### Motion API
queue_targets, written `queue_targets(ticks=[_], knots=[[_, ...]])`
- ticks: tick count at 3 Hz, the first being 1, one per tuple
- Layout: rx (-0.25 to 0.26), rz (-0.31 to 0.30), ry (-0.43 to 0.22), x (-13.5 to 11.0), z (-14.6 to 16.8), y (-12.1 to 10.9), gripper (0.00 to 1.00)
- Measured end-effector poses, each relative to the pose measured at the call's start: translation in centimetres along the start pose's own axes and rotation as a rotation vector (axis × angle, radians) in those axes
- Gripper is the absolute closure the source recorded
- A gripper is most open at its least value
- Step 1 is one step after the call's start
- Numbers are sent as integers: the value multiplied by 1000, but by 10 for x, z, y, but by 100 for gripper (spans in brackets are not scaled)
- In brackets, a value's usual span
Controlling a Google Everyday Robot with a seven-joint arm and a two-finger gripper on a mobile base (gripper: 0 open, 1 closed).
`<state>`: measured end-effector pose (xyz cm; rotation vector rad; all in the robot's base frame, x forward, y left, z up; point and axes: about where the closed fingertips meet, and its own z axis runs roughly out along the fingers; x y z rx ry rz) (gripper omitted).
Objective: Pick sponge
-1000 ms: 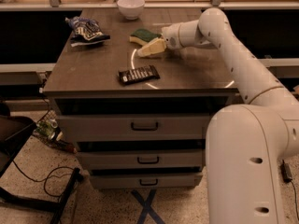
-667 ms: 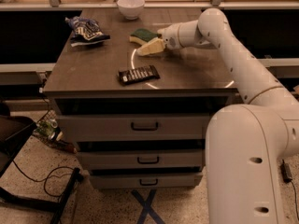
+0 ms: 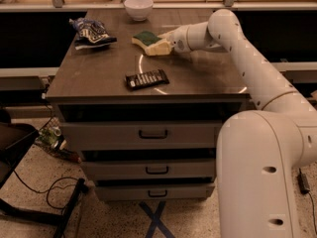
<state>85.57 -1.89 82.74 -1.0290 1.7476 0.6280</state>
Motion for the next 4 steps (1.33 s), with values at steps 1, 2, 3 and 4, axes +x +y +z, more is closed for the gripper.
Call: queue_targets(ticks=[1, 2, 3, 4], knots=[[0, 0, 0, 0, 0, 0, 87], [0, 0, 0, -3, -1, 0, 100], [-1, 0, 0, -3, -1, 0, 100], [-1, 0, 0, -3, -1, 0, 100]])
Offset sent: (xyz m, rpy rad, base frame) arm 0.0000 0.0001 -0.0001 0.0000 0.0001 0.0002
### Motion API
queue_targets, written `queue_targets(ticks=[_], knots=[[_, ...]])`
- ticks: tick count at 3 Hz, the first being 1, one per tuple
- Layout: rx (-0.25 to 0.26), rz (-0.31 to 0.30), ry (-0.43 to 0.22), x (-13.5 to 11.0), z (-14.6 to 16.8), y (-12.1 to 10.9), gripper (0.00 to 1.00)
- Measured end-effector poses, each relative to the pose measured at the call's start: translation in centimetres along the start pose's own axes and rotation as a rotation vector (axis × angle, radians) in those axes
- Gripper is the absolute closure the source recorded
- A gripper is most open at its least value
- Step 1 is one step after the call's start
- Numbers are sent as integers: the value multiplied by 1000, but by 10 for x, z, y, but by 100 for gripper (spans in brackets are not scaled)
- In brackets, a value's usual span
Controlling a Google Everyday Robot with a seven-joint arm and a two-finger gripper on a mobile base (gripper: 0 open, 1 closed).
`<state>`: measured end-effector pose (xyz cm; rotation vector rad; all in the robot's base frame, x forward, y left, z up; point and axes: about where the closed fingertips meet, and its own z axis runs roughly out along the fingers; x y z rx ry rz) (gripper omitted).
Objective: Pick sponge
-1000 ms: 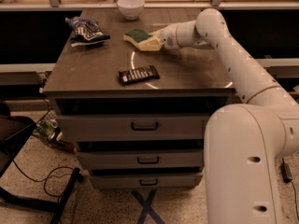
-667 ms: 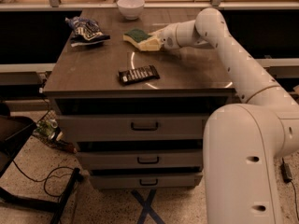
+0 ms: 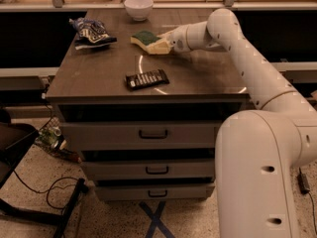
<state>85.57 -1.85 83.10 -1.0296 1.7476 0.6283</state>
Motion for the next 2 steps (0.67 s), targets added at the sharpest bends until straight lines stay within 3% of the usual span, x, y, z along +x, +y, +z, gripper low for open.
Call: queue_targets(ticks=[1, 2], knots=[[6, -15, 1, -11, -9, 1, 100], [42, -96, 4, -71, -56, 4, 100]])
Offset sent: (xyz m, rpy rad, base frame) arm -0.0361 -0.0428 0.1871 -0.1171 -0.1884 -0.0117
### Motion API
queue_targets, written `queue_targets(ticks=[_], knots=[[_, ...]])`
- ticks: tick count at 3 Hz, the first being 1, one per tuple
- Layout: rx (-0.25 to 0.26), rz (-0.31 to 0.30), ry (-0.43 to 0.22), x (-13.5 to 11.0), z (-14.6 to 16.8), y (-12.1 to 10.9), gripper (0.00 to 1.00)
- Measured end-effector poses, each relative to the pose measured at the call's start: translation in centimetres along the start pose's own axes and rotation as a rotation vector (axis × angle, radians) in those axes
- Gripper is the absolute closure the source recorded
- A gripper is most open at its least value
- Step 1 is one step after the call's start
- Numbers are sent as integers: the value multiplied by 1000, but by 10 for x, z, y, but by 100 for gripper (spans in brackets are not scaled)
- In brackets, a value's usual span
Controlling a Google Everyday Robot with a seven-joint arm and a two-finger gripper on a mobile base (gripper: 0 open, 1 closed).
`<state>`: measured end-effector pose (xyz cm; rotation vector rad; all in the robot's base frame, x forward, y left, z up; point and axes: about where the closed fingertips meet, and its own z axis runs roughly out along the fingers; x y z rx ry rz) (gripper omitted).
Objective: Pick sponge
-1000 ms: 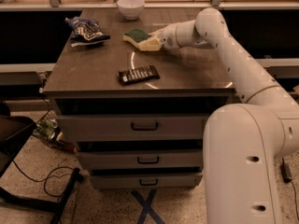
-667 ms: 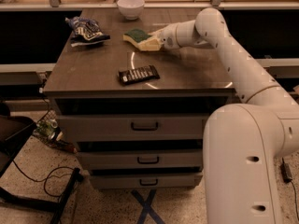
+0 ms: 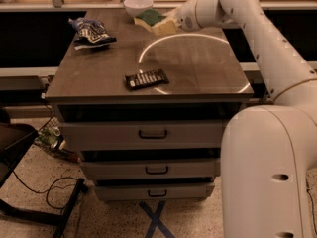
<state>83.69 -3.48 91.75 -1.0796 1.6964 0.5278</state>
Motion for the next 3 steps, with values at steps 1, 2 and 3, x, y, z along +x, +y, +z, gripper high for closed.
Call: queue_targets(ticks=[1, 2, 3], knots=[[6, -62, -8, -48, -39, 4, 100], [-5, -107, -3, -78, -64, 12, 100], [-13, -150, -3, -99, -82, 18, 100]])
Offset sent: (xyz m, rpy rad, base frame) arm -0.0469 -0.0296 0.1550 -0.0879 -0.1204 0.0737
